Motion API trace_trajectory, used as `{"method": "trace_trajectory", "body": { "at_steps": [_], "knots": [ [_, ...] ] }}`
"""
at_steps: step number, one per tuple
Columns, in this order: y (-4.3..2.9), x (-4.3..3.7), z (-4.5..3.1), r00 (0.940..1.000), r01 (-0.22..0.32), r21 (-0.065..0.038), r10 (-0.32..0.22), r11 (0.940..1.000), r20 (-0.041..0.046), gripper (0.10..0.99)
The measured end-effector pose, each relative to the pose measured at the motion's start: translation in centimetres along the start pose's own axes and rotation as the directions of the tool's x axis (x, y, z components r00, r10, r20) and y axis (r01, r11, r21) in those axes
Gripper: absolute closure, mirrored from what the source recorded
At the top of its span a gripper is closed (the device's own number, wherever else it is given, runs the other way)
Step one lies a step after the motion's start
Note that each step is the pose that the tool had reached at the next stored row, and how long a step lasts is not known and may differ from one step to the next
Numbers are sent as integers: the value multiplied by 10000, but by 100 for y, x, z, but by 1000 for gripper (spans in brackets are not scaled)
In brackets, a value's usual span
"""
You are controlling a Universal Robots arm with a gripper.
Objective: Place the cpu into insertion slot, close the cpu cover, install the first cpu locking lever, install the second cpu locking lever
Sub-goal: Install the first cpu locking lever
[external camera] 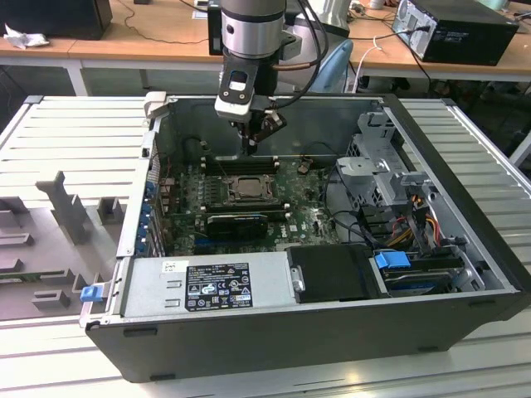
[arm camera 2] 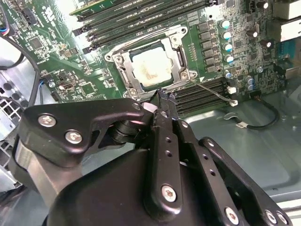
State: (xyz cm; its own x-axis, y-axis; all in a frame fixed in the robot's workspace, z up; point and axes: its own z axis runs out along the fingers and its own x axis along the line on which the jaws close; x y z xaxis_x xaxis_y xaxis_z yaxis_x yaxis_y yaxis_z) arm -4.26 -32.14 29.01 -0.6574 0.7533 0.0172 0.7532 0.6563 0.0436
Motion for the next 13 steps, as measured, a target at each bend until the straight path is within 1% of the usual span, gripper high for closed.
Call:
{"method": "trace_trajectory", "body": {
  "at_steps": [8, 13],
  "knots": [
    [0, 0, 0, 9981, 608, 10, -608, 9981, -27, 980],
    [0, 0, 0, 9955, 951, 15, -951, 9955, -42, 980]
  ]
}}
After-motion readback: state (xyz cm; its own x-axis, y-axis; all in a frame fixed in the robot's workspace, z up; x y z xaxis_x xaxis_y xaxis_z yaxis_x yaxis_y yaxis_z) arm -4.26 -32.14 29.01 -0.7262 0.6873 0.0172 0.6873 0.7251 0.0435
